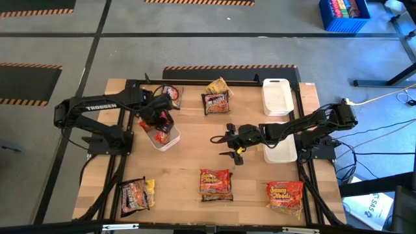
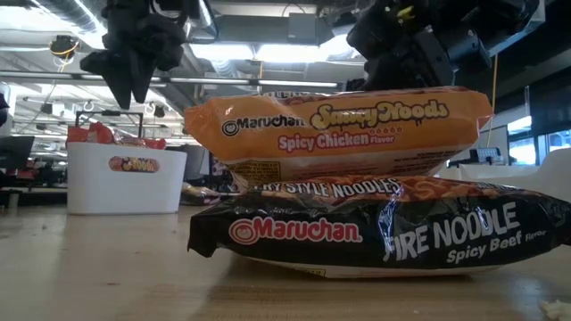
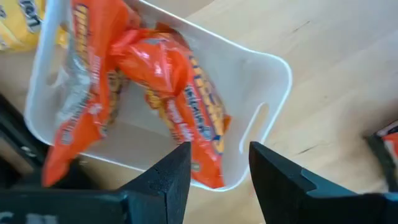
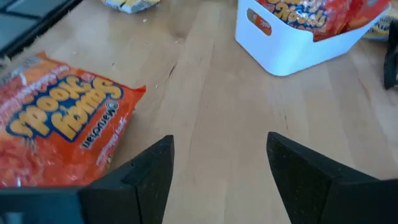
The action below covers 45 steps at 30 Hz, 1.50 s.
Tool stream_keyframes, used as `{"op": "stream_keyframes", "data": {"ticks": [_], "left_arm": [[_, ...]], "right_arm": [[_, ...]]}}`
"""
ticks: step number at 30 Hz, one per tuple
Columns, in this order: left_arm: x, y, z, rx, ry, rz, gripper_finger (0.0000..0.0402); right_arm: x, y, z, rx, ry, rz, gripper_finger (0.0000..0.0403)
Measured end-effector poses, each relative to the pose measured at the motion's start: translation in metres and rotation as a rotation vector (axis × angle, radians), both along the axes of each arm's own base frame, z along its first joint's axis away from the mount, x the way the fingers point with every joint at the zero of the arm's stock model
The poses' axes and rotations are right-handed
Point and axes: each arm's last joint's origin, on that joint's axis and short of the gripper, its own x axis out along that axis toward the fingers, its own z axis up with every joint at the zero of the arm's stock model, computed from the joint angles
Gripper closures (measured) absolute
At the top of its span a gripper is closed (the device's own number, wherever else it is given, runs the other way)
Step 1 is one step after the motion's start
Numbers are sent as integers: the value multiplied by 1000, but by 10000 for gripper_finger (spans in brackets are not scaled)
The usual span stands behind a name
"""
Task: Sort Maruchan noodles
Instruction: Adjust the noodles
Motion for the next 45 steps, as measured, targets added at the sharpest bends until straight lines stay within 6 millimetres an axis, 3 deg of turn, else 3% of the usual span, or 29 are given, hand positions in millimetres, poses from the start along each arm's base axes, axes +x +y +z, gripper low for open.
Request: {"op": "stream_keyframes", "data": {"ticks": [8,13,20,35,45], "left_arm": [[4,-20,-1,83,19,121,248],[1,-27,-15,98,68,144,248],[-3,-23,-43,118,101,120,248],[-1,-12,-61,163,59,149,248],[4,-12,-66,172,-3,25,249]], "right_arm": [[3,1,-17,-13,63,17,166],[3,1,-20,8,79,3,166],[4,0,-19,27,71,-20,166],[4,1,-19,32,75,-11,166],[4,1,-19,33,75,-11,166]]}}
